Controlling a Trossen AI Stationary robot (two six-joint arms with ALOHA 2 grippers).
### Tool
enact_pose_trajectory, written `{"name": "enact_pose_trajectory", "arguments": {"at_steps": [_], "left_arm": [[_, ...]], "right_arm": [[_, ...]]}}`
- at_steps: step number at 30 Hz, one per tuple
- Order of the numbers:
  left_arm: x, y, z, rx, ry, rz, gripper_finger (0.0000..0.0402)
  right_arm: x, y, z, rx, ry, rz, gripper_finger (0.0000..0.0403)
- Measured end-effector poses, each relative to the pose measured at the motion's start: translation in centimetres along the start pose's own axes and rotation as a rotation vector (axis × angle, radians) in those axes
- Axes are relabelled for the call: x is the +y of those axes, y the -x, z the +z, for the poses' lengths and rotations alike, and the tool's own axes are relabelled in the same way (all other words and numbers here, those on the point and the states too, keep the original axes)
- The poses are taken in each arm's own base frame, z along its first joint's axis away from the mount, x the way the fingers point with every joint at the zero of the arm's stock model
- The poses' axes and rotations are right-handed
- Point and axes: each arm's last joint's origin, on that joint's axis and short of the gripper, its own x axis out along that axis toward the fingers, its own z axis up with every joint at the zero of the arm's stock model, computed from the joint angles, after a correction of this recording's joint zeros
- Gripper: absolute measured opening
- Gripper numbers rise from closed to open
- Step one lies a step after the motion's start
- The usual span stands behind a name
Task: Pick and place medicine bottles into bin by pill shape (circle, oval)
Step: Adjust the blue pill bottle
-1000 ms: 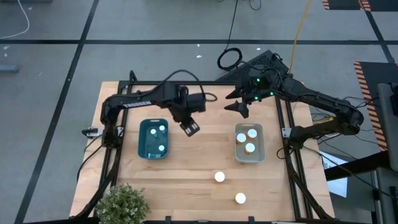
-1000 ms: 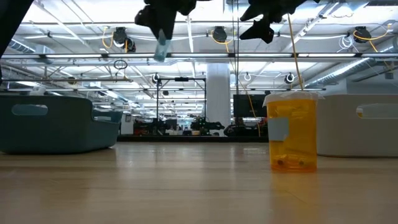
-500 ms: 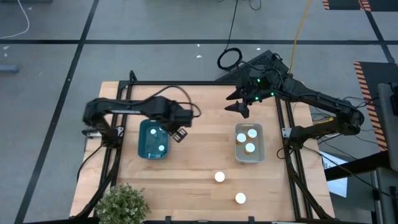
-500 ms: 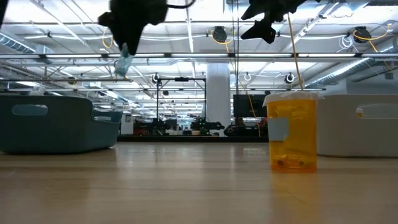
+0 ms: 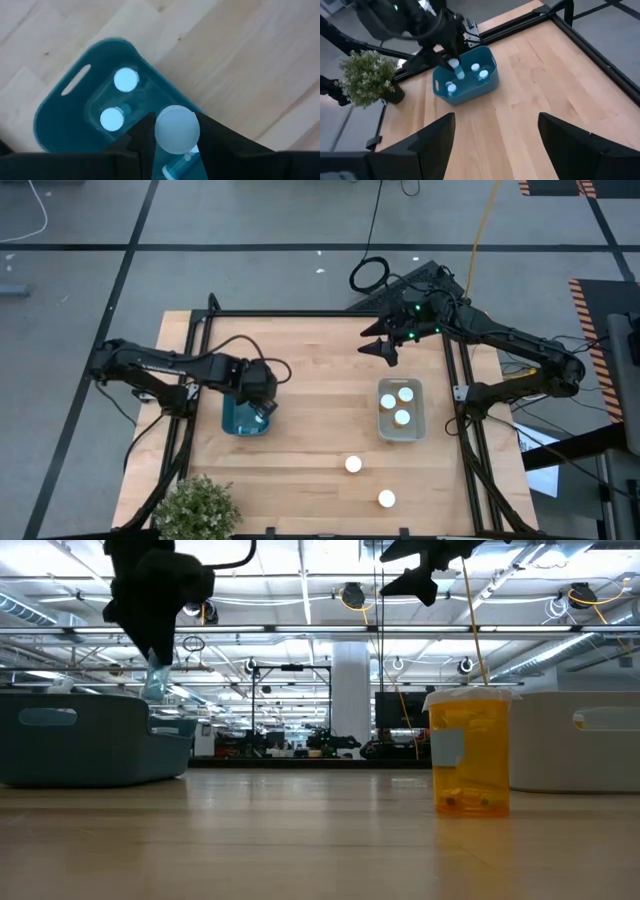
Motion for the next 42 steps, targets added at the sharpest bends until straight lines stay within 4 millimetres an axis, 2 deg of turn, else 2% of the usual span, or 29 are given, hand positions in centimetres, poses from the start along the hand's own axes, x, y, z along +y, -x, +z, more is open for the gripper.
{"name": "enact_pose_trajectory", "arguments": {"at_steps": [5,12,22,36,42], "left_arm": [[0.1,-1.9,-1.3,0.023,-0.045,0.052,0.0129],[0.2,-4.6,-2.2,0.001,-0.056,0.031,0.0129],[0.7,-7.1,-3.2,-0.02,-0.069,0.016,0.0129],[0.9,-7.4,-3.4,-0.027,-0.176,0.039,0.0131],[0.9,-7.4,-3.4,-0.027,-0.179,0.04,0.0181]], "right_arm": [[0.0,0.0,0.0,0.0,-0.011,-0.003,0.0277],[0.0,0.0,0.0,-0.004,-0.022,-0.005,0.0277],[0.0,0.0,0.2,-0.017,-0.019,-0.003,0.0277],[0.0,0.0,0.4,-0.038,-0.01,0.002,0.0276],[0.1,0.0,0.4,-0.038,-0.01,0.003,0.0277]]}}
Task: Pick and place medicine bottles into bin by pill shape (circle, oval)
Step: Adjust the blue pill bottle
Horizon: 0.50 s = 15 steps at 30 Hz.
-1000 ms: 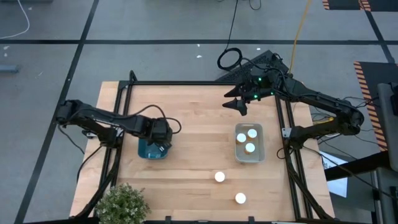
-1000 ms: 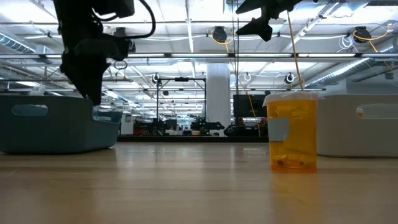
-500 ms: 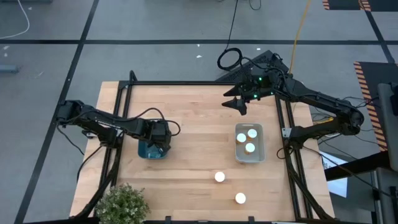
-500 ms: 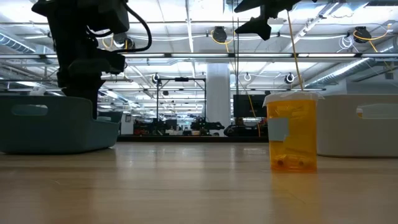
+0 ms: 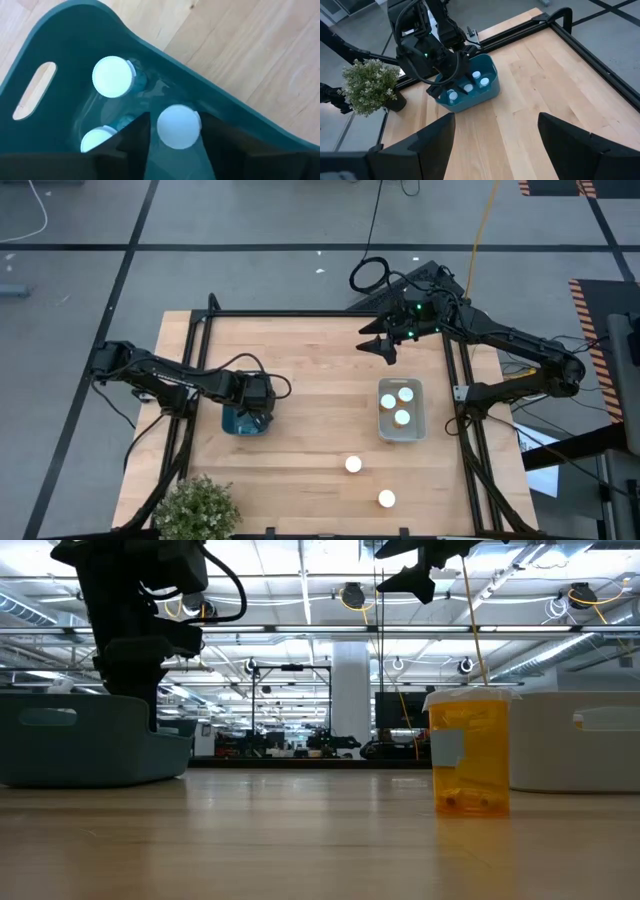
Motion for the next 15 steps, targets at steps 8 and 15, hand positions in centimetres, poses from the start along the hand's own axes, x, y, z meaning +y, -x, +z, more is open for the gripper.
{"name": "enact_pose_trajectory", "arguments": {"at_steps": [8,15], "left_arm": [[0.0,0.8,0.4,0.017,-0.015,0.014,0.0228],[-0.4,3.1,1.7,0.013,-0.109,-0.004,0.0217]], "right_arm": [[0.0,0.0,0.0,0.0,0.0,0.001,0.0276],[0.0,0.0,0.0,0.0,0.0,0.001,0.0276]]}}
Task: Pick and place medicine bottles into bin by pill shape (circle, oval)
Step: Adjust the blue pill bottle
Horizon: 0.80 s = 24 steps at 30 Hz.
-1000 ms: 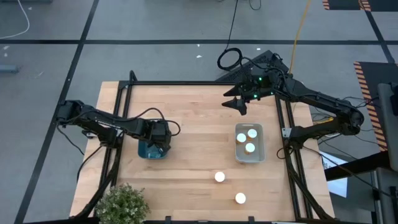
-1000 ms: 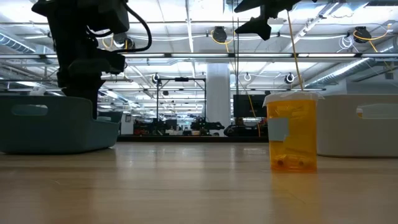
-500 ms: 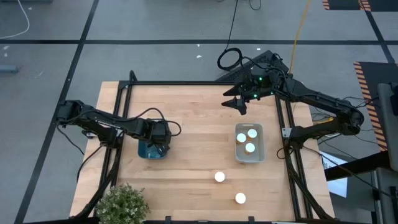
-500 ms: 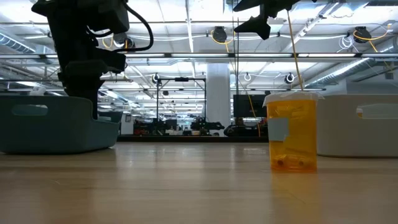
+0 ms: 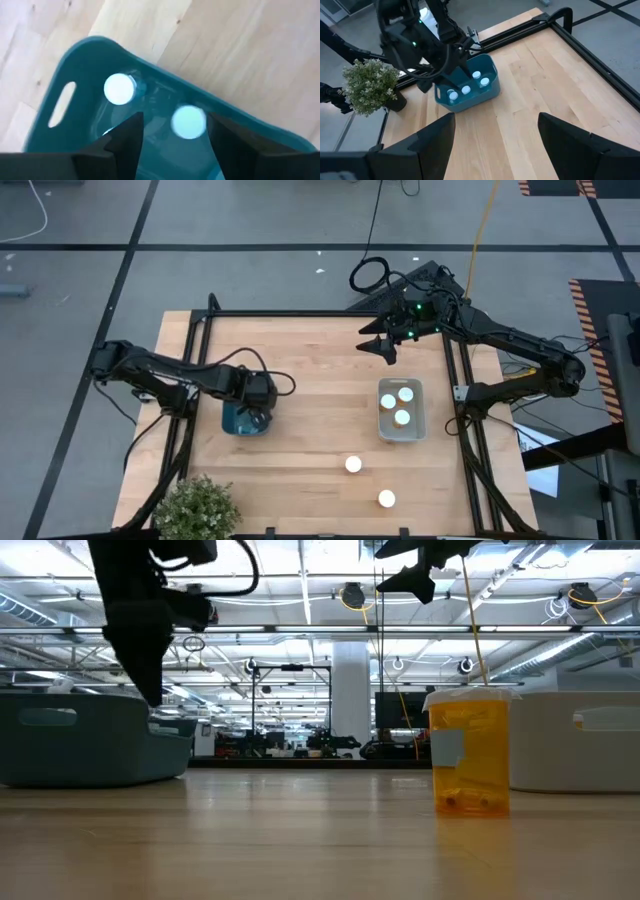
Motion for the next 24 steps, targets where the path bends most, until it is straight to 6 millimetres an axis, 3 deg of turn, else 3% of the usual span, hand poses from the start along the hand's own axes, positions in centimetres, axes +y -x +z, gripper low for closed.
{"name": "enact_pose_trajectory", "arguments": {"at_steps": [10,17,20,24], "left_arm": [[-0.2,4.5,1.4,0.079,-0.122,-0.121,0.0201],[0.9,7.5,0.1,0.066,-0.208,-0.288,0.0185],[1.8,7.8,-0.9,0.046,-0.279,-0.341,0.0184],[2.6,6.8,-2.0,0.07,-0.336,-0.404,0.0184]], "right_arm": [[0.0,0.0,0.0,0.003,-0.001,0.004,0.0276],[0.1,0.0,0.0,0.005,0.001,0.012,0.0276],[0.3,-0.1,-0.1,0.009,0.005,0.042,0.0276],[0.7,-0.2,-0.1,0.012,0.013,0.057,0.0276]]}}
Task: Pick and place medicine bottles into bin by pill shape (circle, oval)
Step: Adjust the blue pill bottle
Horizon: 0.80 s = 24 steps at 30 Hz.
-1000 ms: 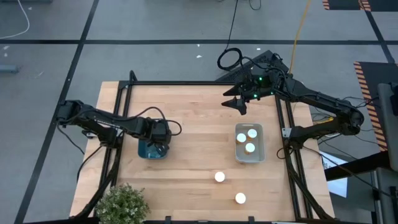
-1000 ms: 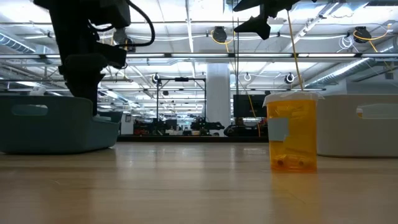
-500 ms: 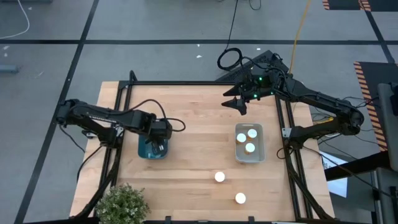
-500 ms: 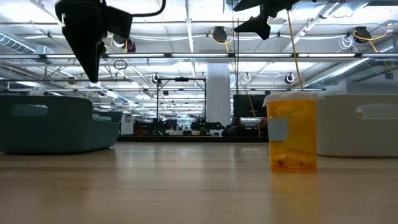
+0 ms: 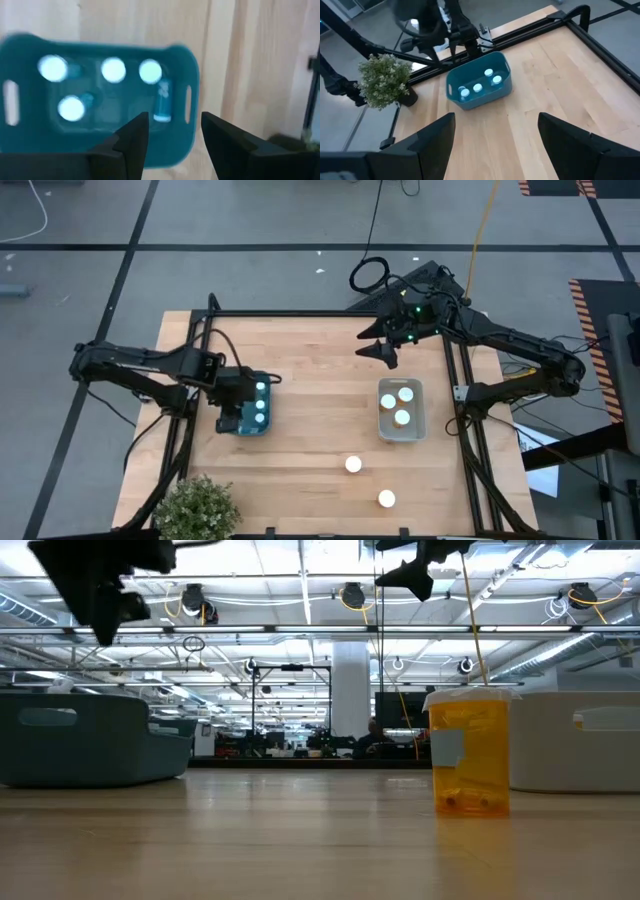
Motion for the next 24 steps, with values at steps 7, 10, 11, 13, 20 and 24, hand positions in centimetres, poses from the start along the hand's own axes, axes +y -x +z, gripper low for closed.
{"name": "enact_pose_trajectory", "arguments": {"at_steps": [7,10,11,13,20,24], "left_arm": [[1.2,-3.1,-0.9,0.068,-0.05,-0.045,0.0184],[1.4,-4.1,-1.0,0.047,-0.067,-0.05,0.0184],[1.4,-4.4,-1.0,0.032,-0.07,-0.052,0.0184],[1.5,-5.0,-1.1,0.026,-0.071,-0.054,0.0184],[1.7,-6.5,-1.6,0.022,-0.069,-0.067,0.0184],[1.8,-7.4,-1.7,-0.001,-0.076,-0.073,0.0184]], "right_arm": [[0.3,-0.1,-0.1,0.005,0.006,0.011,0.0276],[0.3,-0.1,-0.1,0.005,-0.004,0.011,0.0276],[0.3,-0.1,-0.1,0.005,-0.005,0.011,0.0276],[0.3,-0.1,-0.1,0.005,-0.005,0.011,0.0276],[0.3,-0.1,-0.1,0.005,-0.005,0.008,0.0276],[0.3,-0.1,-0.1,0.004,-0.005,0.005,0.0276]]}}
